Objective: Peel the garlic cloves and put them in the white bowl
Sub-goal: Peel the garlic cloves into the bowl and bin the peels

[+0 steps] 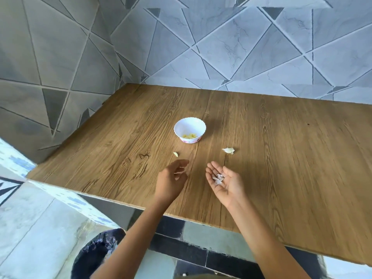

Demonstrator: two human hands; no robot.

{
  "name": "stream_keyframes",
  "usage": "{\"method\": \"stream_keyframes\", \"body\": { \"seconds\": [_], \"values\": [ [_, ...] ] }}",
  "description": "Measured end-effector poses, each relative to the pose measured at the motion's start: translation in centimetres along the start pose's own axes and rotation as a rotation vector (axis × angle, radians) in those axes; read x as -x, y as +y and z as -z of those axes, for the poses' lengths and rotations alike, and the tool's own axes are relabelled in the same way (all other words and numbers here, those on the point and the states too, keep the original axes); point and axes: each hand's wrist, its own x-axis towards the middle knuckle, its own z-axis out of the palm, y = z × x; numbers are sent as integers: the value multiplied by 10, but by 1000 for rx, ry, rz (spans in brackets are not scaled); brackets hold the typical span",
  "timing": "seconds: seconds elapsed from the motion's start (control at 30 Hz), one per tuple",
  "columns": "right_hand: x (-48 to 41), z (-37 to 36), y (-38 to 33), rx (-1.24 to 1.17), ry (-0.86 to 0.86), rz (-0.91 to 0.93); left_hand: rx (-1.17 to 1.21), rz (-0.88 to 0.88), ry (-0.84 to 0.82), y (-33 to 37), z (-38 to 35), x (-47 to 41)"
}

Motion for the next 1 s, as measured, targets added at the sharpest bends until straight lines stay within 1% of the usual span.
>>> {"method": "stream_keyframes", "body": {
  "seconds": [0.1, 0.17, 0.27, 0.37, 0.6, 0.83, 0.93, 1.0],
  "values": [
    [-6, -10, 6, 57, -36, -67, -61, 39, 113, -5, 16, 9],
    [-8, -13, 16, 91, -52, -134, -107, 93, 155, -9, 26, 24],
    [-12, -29, 36, 202, -125, -304, -98, 226, 325, -18, 45, 53],
    [-13, -58, 58, 253, -225, -421, -106, 312, 467, -22, 69, 71],
    [-1, -83, 133, 381, -349, -630, -115, 435, 655, -48, 102, 124],
    [2, -108, 234, 452, -379, -740, -148, 538, 727, -100, 162, 162],
    [-2, -112, 303, 475, -340, -752, -132, 614, 748, -141, 200, 189],
    [-10, -113, 342, 472, -326, -739, -148, 656, 729, -167, 221, 200]
  ]
}}
